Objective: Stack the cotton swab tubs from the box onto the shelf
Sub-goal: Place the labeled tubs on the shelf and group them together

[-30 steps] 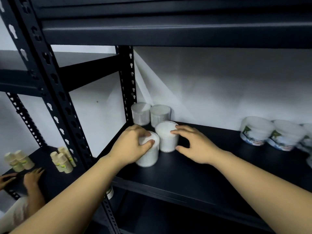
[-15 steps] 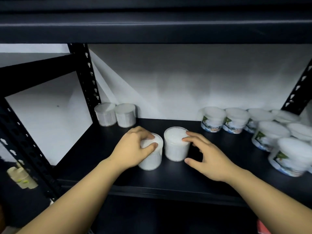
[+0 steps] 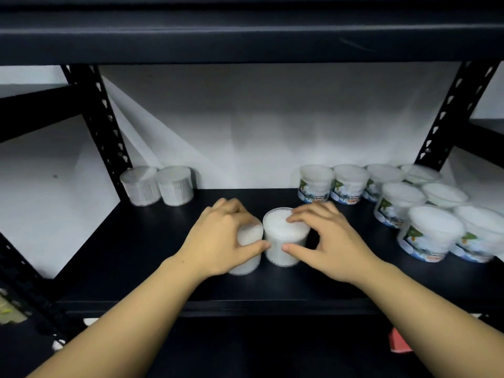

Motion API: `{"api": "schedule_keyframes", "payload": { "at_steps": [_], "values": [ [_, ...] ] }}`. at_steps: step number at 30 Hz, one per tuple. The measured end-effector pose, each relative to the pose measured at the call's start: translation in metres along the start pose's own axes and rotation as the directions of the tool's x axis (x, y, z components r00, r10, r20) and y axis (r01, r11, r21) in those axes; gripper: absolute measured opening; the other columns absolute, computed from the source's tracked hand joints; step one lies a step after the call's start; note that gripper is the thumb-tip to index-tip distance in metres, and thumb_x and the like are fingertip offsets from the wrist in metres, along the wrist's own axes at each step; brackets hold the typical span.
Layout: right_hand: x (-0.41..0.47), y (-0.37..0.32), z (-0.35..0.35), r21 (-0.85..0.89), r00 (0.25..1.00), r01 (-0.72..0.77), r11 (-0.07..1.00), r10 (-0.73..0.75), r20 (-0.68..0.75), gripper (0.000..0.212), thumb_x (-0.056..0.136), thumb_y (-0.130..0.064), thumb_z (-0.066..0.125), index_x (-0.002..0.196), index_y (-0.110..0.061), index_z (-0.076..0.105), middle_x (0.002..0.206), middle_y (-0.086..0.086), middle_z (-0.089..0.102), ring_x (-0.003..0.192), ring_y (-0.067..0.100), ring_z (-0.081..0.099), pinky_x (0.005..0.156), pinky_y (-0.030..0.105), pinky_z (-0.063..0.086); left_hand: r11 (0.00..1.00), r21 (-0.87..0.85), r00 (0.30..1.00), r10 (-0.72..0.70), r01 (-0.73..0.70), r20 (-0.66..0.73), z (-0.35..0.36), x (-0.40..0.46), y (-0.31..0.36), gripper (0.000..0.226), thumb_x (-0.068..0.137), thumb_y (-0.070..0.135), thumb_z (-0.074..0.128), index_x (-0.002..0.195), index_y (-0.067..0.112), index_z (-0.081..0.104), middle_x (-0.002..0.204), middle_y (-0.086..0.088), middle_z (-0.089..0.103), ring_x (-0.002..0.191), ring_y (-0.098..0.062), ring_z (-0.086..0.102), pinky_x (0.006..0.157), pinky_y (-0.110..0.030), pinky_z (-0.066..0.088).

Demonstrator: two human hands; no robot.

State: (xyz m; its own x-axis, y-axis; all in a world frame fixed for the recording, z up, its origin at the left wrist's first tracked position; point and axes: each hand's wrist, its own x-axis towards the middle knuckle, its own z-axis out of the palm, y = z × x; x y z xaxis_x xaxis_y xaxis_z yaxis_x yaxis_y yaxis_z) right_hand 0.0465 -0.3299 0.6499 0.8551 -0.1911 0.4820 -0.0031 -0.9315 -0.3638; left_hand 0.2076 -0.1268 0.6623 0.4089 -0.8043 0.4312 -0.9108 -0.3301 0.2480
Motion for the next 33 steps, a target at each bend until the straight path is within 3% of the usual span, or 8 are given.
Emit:
{"api": "schedule_keyframes", "payload": {
  "at_steps": [4,7,11,17,21,26,29,33],
  "values": [
    [0.017,-0.013,0.014,-0.206,0.992,0.013,0.979,0.013,0.124,0.068,0.073,-0.080,0.061,0.122,-0.033,0.064,0.112,-0.014,0.055,0.108,0.016,0.051,0.096,0.040,0.042,0.993,0.115,0.998,-0.018,0.010,0.064,0.005,0.003,0.001,0.056,0.073,0.076,0.060,0.117,0.042,0.064,0.103,0.015,0.055,0.100,-0.013,0.051,0.090,-0.038,0.047],
    [0.017,-0.015,0.020,-0.254,0.996,0.009,0.967,0.013,0.085,0.055,0.076,-0.073,0.064,0.113,-0.033,0.067,0.105,-0.013,0.054,0.102,0.018,0.050,0.089,0.040,0.042,0.998,0.058,0.996,0.001,-0.006,0.084,0.003,-0.001,-0.004,0.050,0.074,0.065,0.063,0.117,0.038,0.064,0.103,0.014,0.054,0.098,-0.012,0.051,0.089,-0.037,0.049],
    [-0.002,-0.005,0.010,-0.043,0.993,0.046,0.998,-0.041,0.114,0.033,0.078,-0.045,0.073,0.107,-0.030,0.065,0.106,-0.020,0.056,0.101,0.014,0.049,0.091,0.040,0.046,0.995,-0.096,0.989,0.027,-0.013,0.148,-0.008,-0.012,-0.017,0.040,0.078,0.043,0.072,0.118,0.039,0.067,0.108,0.020,0.056,0.104,-0.006,0.052,0.092,-0.031,0.048],
    [-0.026,0.017,-0.005,0.193,0.986,0.083,0.978,-0.108,0.125,0.036,0.076,-0.024,0.074,0.112,-0.030,0.069,0.124,-0.023,0.065,0.130,0.005,0.054,0.111,0.038,0.042,0.949,-0.315,0.976,0.052,0.018,0.212,-0.023,-0.026,-0.037,0.047,0.074,0.005,0.074,0.113,0.031,0.074,0.120,0.023,0.067,0.125,0.004,0.056,0.113,-0.031,0.039],
    [-0.015,0.004,-0.007,0.146,0.993,0.078,0.986,-0.090,0.077,0.046,0.072,-0.042,0.083,0.114,-0.028,0.069,0.122,-0.020,0.062,0.126,0.007,0.052,0.105,0.037,0.045,0.958,-0.285,0.982,0.044,0.010,0.183,-0.026,-0.020,-0.026,0.045,0.069,0.024,0.077,0.113,0.032,0.073,0.119,0.022,0.064,0.120,-0.002,0.056,0.104,-0.028,0.045],
    [0.003,-0.023,0.008,-0.163,0.999,-0.002,0.987,0.010,0.051,0.054,0.074,-0.074,0.066,0.111,-0.034,0.068,0.102,-0.017,0.048,0.103,0.013,0.048,0.093,0.038,0.042,1.000,-0.021,0.992,-0.007,0.010,0.127,-0.011,-0.009,-0.005,0.053,0.074,0.066,0.066,0.116,0.035,0.068,0.110,0.018,0.056,0.104,-0.008,0.049,0.094,-0.035,0.048],
    [0.004,-0.026,0.017,-0.184,0.997,-0.032,0.982,0.046,0.067,0.045,0.078,-0.067,0.066,0.107,-0.032,0.066,0.100,-0.016,0.049,0.100,0.014,0.047,0.091,0.040,0.042,1.000,-0.002,0.996,-0.015,0.015,0.092,-0.003,-0.009,-0.004,0.046,0.077,0.061,0.066,0.115,0.034,0.068,0.105,0.016,0.054,0.101,-0.011,0.049,0.091,-0.037,0.048],
    [-0.005,-0.019,0.009,-0.026,0.996,-0.023,0.999,0.026,0.090,0.030,0.079,-0.047,0.070,0.104,-0.029,0.067,0.100,-0.017,0.053,0.096,0.013,0.049,0.089,0.040,0.046,0.990,-0.138,0.996,0.004,0.009,0.094,-0.003,-0.016,-0.009,0.040,0.075,0.049,0.067,0.111,0.033,0.071,0.105,0.018,0.059,0.100,-0.006,0.052,0.090,-0.032,0.048]
  ]
}}
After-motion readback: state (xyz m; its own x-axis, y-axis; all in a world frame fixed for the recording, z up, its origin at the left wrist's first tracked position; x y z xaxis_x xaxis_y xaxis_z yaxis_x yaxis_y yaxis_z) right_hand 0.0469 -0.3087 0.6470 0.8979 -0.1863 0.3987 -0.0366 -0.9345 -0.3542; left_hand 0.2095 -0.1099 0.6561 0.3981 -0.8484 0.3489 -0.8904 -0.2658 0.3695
